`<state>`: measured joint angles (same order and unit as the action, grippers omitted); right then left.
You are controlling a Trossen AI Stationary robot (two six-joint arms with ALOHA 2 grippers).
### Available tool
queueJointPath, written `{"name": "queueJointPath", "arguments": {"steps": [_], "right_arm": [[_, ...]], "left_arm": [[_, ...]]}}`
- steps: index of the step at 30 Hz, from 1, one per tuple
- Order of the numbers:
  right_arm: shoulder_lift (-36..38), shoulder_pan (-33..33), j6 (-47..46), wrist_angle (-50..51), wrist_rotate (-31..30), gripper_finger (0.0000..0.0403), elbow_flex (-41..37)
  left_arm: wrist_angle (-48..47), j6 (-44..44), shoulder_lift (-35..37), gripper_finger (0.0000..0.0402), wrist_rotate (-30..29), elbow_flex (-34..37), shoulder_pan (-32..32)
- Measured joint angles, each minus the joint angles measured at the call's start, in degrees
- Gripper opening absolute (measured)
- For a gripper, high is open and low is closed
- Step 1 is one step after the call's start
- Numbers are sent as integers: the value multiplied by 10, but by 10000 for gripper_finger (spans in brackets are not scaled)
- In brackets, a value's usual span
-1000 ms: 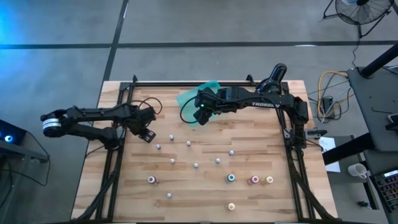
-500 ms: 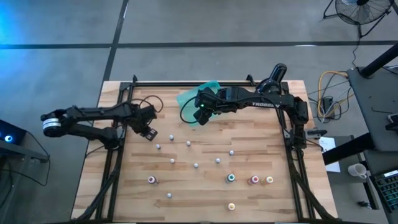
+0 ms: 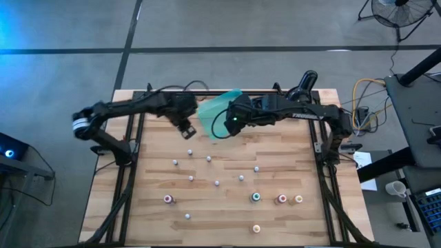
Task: Pick & Place food coloring
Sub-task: Put the green small food coloring into the green bin
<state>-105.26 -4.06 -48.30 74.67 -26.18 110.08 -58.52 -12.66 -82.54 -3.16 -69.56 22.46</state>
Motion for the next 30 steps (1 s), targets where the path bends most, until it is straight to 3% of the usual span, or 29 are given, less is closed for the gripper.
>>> {"name": "queueJointPath", "arguments": {"steps": [7,12,21,30], "right_arm": [[25,16,-85,46,-42,189,-2],[29,35,-135,103,-53,189,-2],[30,54,-163,138,-55,189,-3],[30,53,-162,138,-55,189,-4]], "left_arm": [[-20,108,-129,44,0,-159,35],[-29,153,-197,44,0,-224,74],[-9,161,-287,44,7,-233,98],[25,161,-332,44,6,-234,96]]}}
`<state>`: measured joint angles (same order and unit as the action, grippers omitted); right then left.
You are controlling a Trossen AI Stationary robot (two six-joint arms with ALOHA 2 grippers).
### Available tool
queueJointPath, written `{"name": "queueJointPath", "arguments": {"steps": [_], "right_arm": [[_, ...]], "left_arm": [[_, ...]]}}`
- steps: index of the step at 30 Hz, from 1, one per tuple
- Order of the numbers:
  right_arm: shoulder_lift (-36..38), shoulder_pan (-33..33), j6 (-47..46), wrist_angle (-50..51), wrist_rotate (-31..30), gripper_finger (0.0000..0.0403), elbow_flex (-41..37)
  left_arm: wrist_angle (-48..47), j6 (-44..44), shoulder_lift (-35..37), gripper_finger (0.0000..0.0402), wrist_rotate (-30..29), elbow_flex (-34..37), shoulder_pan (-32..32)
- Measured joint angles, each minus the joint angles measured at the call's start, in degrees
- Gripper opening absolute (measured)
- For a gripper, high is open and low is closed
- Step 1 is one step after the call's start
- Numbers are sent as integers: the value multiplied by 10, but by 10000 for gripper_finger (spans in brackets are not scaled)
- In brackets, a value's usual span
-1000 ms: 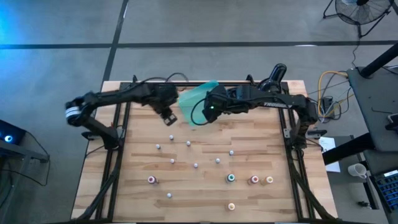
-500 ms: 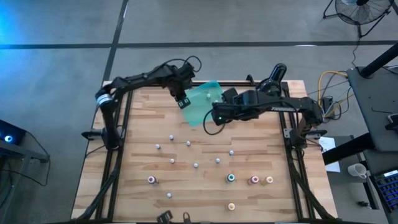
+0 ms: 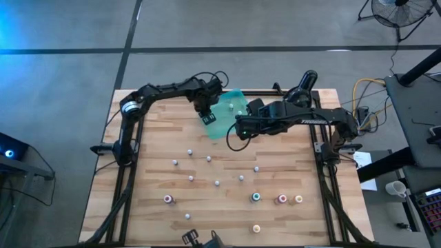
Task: Pick & Place food coloring
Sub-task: Put the green small food coloring into the green bin
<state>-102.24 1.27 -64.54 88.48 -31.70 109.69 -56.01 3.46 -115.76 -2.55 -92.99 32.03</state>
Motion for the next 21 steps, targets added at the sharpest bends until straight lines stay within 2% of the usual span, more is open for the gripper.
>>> {"name": "queueJointPath", "arguments": {"steps": [8,21], "right_arm": [[0,0,0,0,0,189,-1],[0,0,0,0,0,189,-6]], "left_arm": [[7,2,-14,44,-26,2,0],[31,21,-14,44,-30,4,0]]}}
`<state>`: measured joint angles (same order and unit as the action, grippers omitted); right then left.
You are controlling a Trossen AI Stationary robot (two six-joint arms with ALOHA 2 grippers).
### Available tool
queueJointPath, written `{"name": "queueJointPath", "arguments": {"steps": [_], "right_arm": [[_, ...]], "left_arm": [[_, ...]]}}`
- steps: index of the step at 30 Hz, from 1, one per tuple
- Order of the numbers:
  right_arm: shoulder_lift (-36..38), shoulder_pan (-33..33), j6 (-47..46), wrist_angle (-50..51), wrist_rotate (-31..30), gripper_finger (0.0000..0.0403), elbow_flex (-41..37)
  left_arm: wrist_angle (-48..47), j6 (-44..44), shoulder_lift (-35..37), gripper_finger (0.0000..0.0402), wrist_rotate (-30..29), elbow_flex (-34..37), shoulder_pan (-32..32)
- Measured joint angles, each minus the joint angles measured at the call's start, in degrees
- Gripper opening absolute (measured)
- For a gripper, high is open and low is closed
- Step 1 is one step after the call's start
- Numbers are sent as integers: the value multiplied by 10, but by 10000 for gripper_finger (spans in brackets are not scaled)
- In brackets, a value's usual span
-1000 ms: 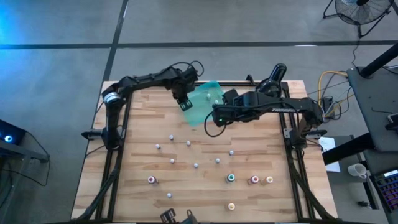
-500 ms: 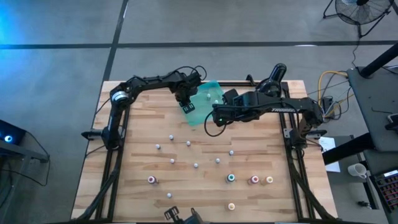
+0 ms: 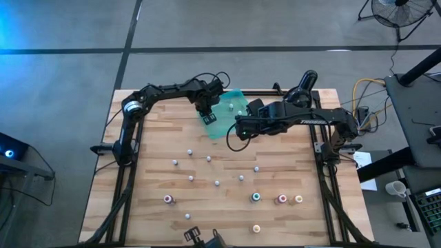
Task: Pick & Place food coloring
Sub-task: Put the green small food coloring into the green bin, then put the red small food coloring into the green bin
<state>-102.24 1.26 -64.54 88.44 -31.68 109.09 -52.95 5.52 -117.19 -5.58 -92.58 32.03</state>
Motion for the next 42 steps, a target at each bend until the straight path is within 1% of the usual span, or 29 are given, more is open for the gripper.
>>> {"name": "queueJointPath", "arguments": {"steps": [5,11,14,19,24,31,35,42], "right_arm": [[0,0,0,-1,0,189,0],[0,0,0,-2,0,189,0],[0,0,0,-2,0,189,0],[0,0,0,-3,0,189,0],[0,0,0,-2,-1,189,0],[0,0,9,-2,-6,189,0],[0,0,34,0,32,189,0],[0,-1,22,15,32,189,-2]], "left_arm": [[1,11,0,50,-1,0,0],[4,14,0,87,-1,0,0],[5,14,0,100,-1,0,0],[4,10,0,102,-1,0,0],[-16,-1,12,103,-6,-24,-1],[-29,-15,62,103,-19,-54,-8],[-37,-38,108,103,-9,-43,-19],[-47,-42,181,103,-7,-31,-32]]}}
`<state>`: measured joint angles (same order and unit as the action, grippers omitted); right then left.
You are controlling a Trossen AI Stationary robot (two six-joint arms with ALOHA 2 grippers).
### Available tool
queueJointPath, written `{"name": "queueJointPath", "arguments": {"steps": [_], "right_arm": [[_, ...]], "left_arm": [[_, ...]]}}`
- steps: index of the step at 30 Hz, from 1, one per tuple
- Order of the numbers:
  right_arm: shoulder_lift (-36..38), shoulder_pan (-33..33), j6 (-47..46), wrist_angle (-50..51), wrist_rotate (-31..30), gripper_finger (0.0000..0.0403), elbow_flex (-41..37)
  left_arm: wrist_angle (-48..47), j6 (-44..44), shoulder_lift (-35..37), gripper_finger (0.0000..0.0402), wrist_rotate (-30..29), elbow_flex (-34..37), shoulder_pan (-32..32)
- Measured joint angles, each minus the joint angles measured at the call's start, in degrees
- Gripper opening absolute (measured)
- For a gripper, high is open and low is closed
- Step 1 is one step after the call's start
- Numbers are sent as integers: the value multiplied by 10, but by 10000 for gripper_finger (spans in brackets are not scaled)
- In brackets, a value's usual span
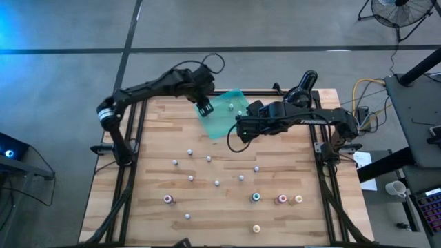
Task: Pick & Place food coloring
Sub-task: Put the red small food coloring into the green bin
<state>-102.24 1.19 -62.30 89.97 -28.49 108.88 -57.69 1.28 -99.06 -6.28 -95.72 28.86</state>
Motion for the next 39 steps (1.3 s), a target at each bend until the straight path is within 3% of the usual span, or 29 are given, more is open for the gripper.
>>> {"name": "queueJointPath", "arguments": {"steps": [9,31,39], "right_arm": [[0,0,-3,-1,-1,189,0],[0,16,-22,-3,17,189,0],[0,20,-59,-10,79,189,-5]], "left_arm": [[11,0,57,103,0,3,0],[18,0,63,103,0,4,0],[18,0,63,103,0,4,0]]}}
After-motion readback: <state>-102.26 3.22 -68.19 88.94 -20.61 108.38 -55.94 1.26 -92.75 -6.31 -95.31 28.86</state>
